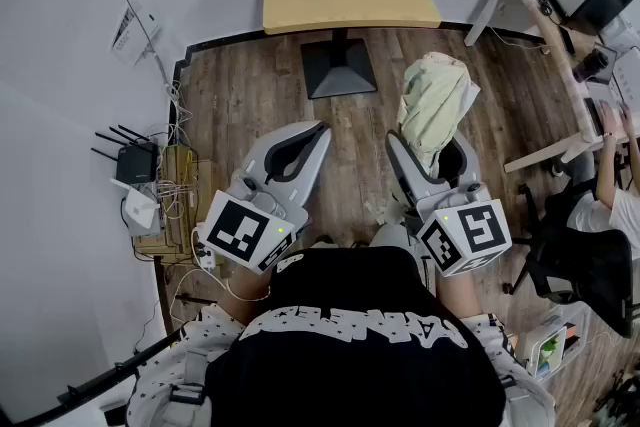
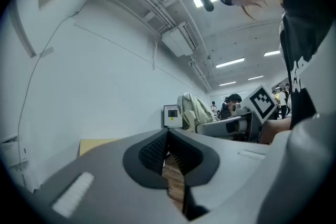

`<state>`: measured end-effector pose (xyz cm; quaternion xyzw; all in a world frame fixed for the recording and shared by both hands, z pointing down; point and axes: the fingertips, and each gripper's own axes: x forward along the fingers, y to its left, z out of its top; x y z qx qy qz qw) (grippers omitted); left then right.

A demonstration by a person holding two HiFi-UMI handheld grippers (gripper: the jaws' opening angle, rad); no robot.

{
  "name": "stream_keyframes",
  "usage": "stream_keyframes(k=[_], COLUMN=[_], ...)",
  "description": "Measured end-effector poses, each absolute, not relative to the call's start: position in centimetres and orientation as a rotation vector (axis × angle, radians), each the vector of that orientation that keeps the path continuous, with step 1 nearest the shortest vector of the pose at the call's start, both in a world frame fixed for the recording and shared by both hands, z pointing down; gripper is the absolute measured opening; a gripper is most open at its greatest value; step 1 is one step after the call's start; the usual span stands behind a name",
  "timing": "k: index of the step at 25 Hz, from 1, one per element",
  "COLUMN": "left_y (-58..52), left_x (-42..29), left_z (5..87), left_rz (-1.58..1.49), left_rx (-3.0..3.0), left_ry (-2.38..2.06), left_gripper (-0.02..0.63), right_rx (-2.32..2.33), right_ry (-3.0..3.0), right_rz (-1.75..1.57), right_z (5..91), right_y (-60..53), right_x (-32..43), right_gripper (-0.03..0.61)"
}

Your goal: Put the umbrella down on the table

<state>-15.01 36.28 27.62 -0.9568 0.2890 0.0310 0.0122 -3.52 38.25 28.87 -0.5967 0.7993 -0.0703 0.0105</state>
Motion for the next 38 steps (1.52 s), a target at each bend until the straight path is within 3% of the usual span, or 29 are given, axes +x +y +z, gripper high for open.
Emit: stream_keyframes(k=[15, 38], left_y=[34.2, 28.2], left_x=[-17.8, -15.4], left_z=[27.4, 28.6], left_rz=[0.128, 0.091], left_rx=[-3.006, -3.014], left_ry=[0.913, 0.952], left_gripper=[-0.008, -0.008], right_rx=[-1.943, -1.943], right_ry=[2.422, 2.389], right_rz=[-0.258, -0.300], right_z=[28.2, 28.9], right_y=[36.9, 30.5], right_x=[-4.0, -0.2], right_gripper=[0.302, 0.302])
